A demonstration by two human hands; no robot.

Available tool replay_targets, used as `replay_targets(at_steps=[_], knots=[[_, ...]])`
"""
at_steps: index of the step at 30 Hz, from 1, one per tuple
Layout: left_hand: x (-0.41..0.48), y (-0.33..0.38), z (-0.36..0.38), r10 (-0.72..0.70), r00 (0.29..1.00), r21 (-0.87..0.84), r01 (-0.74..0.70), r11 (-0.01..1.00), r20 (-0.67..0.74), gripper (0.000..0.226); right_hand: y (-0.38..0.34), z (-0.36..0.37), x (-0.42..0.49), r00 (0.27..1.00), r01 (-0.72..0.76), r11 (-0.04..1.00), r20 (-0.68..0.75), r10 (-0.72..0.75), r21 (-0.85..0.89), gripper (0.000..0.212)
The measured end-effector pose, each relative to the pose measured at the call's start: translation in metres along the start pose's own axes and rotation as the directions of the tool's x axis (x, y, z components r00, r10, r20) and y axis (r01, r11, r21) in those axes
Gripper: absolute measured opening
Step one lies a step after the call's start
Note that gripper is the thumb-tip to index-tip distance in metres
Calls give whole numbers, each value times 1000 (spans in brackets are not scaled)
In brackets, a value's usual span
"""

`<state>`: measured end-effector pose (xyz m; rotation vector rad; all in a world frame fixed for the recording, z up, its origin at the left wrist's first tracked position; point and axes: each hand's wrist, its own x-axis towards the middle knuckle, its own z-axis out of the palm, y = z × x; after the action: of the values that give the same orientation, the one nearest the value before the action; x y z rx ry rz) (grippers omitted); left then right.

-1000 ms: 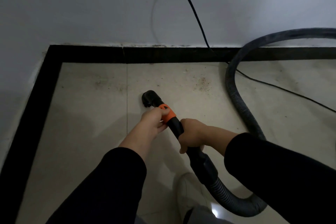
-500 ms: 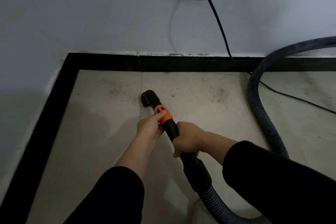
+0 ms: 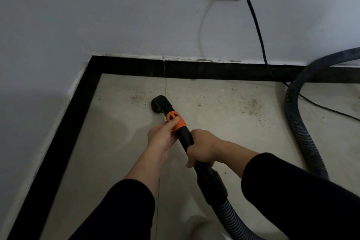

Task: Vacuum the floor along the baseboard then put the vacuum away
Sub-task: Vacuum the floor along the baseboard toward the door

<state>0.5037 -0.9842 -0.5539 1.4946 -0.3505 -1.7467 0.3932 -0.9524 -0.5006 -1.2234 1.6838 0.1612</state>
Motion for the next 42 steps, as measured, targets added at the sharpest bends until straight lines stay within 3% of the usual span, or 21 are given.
replay_targets(at_steps=[6, 11, 16, 34, 42], knots=[[9, 7, -11, 34, 999, -25, -35, 999, -34, 41, -14, 3, 12, 1000, 22, 1000, 7, -22, 4, 38], [15, 14, -19, 72, 996, -57, -75, 996, -49, 33, -27, 6, 24, 999, 45, 999, 10, -45, 6, 39], [20, 21, -26, 84, 992, -66, -90, 994, -89, 41, -36, 8, 32, 998, 67, 998, 19, -67, -6, 38], [23, 39, -64, 97, 965, -137, -133, 981, -246, 14, -72, 30, 46, 986, 159, 983, 63, -154, -92, 46], [22, 43, -75, 111, 959, -67, -132, 989, -261, 26, -72, 36, 47, 979, 197, 973, 83, -188, -121, 45]])
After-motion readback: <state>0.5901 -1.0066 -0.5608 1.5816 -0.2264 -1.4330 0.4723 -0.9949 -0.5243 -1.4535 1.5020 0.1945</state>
